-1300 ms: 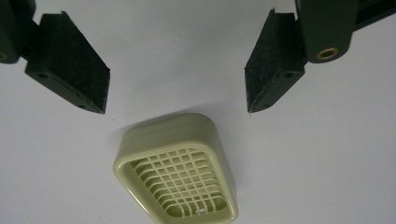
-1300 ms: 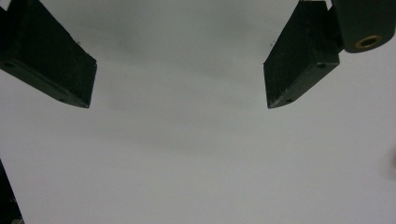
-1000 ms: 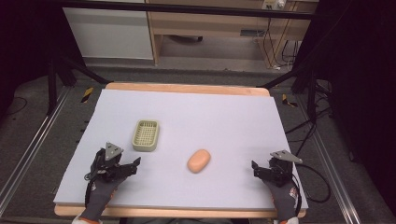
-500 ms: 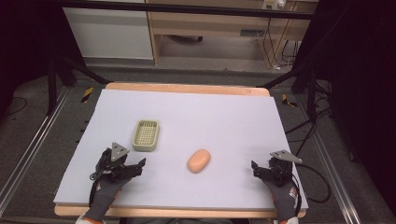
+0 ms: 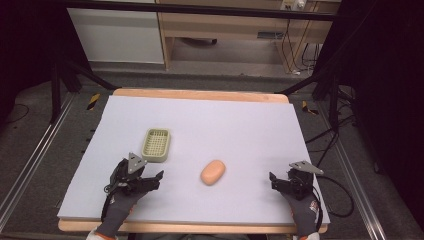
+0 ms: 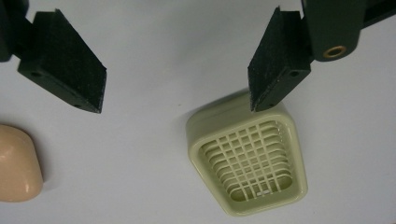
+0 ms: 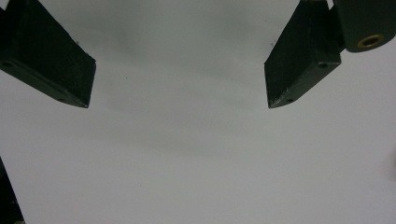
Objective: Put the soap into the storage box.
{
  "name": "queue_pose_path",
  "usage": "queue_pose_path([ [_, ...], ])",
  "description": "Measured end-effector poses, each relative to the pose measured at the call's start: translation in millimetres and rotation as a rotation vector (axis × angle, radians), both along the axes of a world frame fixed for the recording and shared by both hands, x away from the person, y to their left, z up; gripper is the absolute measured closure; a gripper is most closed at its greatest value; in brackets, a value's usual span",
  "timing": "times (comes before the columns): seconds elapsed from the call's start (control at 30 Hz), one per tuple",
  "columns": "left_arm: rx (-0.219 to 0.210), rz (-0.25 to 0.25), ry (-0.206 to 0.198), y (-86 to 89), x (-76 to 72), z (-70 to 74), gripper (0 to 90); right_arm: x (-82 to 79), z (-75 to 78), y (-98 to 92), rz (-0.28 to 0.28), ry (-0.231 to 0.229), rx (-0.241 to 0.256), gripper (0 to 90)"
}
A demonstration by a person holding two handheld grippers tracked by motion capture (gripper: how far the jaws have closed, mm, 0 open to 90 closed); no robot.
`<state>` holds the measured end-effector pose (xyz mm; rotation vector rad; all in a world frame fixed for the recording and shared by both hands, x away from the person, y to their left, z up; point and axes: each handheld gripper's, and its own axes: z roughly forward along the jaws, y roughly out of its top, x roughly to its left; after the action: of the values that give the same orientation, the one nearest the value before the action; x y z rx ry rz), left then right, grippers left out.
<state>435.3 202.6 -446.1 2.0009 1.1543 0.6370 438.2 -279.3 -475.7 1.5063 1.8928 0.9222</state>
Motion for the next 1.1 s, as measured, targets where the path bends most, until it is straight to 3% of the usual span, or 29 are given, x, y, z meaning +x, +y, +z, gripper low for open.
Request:
queue_pose_path([
  [0.57, 0.003, -0.03, -0.018, -15.3, 1.1, 5.7, 18.0, 0.5, -0.2, -0.4, -0.007, 0.004, -0.002, 8.9],
  [1.1, 0.033, -0.079, -0.023, -29.7, 5.9, 12.8, 17.5, 2.4, -1.5, 0.2, -0.013, 0.012, 0.0, 8.7],
])
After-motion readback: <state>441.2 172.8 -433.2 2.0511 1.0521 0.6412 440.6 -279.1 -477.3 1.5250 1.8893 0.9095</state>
